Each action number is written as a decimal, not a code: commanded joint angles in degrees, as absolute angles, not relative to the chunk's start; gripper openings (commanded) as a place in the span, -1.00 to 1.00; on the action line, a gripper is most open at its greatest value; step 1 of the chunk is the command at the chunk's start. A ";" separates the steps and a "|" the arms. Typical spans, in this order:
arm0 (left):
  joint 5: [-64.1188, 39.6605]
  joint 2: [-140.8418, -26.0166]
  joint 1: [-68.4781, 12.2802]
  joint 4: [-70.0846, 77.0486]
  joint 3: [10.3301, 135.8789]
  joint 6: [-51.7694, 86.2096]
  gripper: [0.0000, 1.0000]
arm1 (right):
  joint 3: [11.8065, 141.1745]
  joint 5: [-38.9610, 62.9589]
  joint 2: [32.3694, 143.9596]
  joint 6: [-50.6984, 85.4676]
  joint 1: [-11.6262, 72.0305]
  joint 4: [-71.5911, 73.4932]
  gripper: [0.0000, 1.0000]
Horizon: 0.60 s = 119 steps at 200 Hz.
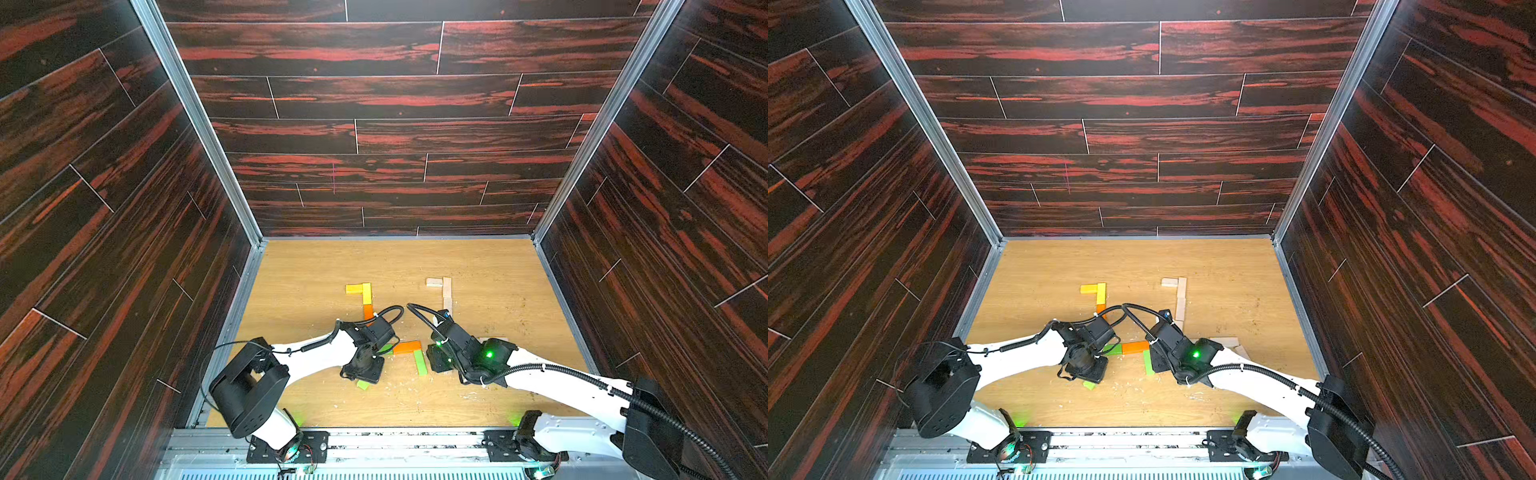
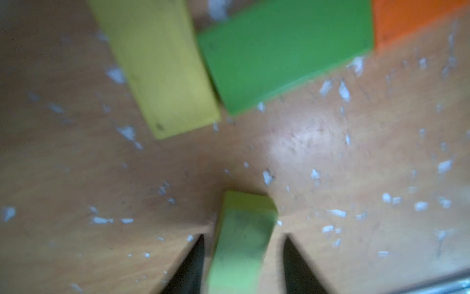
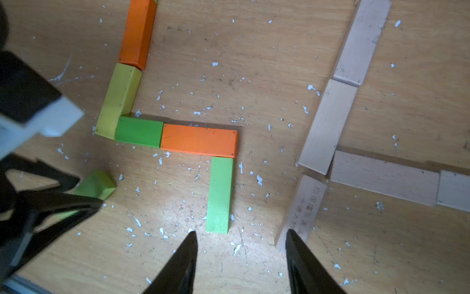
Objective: Assemble a giraffe with building blocks
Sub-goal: Place the building block at the center of the board, then assemble the building block at the center of the board.
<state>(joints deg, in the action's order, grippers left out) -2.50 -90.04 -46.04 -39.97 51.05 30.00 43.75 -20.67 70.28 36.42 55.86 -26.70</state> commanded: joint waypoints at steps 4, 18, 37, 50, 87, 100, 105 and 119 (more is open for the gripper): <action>-0.65 -89.42 -46.15 -42.54 52.21 29.63 0.47 | 44.91 -21.71 69.56 36.83 55.56 -27.86 0.13; -0.92 -88.74 -46.23 -43.05 51.95 30.17 0.51 | 44.91 -21.67 69.74 36.85 55.56 -27.73 0.13; -2.09 -88.43 -46.54 -43.34 51.14 30.96 0.47 | 44.99 -21.57 70.06 36.83 55.56 -27.60 0.13; -3.05 -88.68 -46.89 -42.89 50.42 31.59 0.41 | 45.24 -21.44 70.44 36.74 55.55 -27.51 0.13; -4.39 -89.31 -47.65 -42.02 48.54 32.85 0.17 | 45.53 -20.85 71.19 36.69 55.55 -27.16 0.13; -4.14 -89.39 -47.64 -42.00 48.26 32.96 0.13 | 45.61 -20.74 71.43 36.74 55.55 -27.11 0.13; -3.97 -89.50 -47.64 -42.01 48.18 33.06 0.11 | 45.74 -20.66 71.53 36.66 55.55 -27.19 0.13; -3.33 -89.85 -47.64 -42.01 48.16 33.11 0.04 | 46.18 -20.61 71.68 36.57 55.59 -27.59 0.13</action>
